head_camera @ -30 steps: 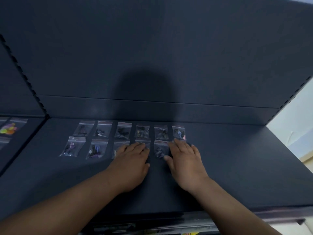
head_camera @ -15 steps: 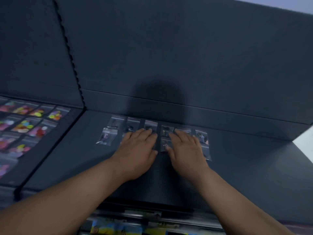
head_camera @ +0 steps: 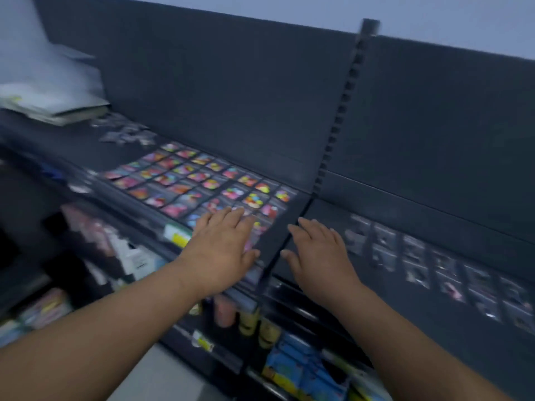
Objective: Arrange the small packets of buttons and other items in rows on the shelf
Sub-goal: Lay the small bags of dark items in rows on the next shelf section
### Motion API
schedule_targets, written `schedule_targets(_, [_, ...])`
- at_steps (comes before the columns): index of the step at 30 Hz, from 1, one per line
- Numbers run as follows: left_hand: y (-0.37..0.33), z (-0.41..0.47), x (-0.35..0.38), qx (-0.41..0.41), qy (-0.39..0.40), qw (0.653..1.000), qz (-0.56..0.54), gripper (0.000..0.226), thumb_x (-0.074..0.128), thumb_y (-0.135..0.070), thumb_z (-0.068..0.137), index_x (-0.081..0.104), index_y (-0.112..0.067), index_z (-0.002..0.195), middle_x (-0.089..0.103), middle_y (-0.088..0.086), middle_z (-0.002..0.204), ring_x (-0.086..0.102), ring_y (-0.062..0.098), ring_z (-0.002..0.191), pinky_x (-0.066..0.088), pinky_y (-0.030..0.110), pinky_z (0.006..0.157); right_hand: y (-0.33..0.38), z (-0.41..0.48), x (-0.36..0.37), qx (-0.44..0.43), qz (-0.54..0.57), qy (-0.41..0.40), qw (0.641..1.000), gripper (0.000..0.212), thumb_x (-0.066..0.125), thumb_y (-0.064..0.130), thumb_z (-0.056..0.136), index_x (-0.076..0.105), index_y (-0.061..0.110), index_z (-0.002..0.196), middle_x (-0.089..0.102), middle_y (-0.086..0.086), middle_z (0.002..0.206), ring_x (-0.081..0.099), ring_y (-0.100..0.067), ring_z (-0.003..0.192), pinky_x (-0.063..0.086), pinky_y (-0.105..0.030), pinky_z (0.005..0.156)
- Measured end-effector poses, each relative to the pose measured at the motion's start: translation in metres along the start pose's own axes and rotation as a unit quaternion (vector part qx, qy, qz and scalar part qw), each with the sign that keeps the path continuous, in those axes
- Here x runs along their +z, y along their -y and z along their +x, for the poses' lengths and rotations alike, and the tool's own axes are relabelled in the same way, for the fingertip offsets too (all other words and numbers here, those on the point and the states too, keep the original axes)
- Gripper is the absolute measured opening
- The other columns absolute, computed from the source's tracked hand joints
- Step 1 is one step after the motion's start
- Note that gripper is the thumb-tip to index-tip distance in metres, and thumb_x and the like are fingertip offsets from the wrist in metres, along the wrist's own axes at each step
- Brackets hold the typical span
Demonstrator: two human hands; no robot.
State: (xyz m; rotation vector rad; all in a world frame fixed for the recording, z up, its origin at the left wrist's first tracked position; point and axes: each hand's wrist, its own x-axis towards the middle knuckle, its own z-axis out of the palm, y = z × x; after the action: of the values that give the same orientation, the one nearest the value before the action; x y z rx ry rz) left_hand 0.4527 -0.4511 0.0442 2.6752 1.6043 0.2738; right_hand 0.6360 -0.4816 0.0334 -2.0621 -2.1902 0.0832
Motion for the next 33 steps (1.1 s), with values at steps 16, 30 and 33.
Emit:
schedule_targets(16, [0.245, -0.128, -0.077, -0.172, -0.034, 0.984, 0.013, 0.067, 0.039, -0.052, 0.093, 0.017, -0.024, 0.150, 0.019, -0.002, 0.157, 0.018, 0.017, 0.144, 0.016, 0.036, 0.114, 0.275, 0.081, 0.011, -0.175, 0.022, 0.002, 0.984, 0.056, 0.032, 0.046, 0.098, 0.024, 0.019, 0.147, 0.021, -0.002, 0.155, 0.018, -0.021, 0.143, 0.015, -0.041, 0.116])
schedule_targets(30, [0.396, -0.038, -0.069, -0.220, -0.029, 0.975, -0.022, 0.068, 0.042, -0.051, 0.094, 0.018, -0.022, 0.150, 0.022, 0.000, 0.156, 0.025, 0.020, 0.142, 0.025, 0.037, 0.114, 0.344, 0.259, 0.049, -0.194, 0.030, -0.011, 0.980, 0.055, 0.038, 0.042, 0.097, 0.028, 0.017, 0.145, 0.028, -0.004, 0.153, 0.024, -0.021, 0.141, 0.020, -0.037, 0.114])
schedule_targets(33, [0.430, 0.008, -0.066, -0.221, -0.018, 0.974, -0.033, 0.070, 0.043, -0.051, 0.093, 0.017, -0.021, 0.150, 0.020, 0.003, 0.157, 0.026, 0.021, 0.142, 0.028, 0.037, 0.113, 0.345, 0.311, 0.054, -0.176, 0.040, -0.001, 0.984, 0.057, 0.041, 0.042, 0.096, 0.029, 0.016, 0.146, 0.026, -0.005, 0.154, 0.022, -0.021, 0.142, 0.019, -0.037, 0.116])
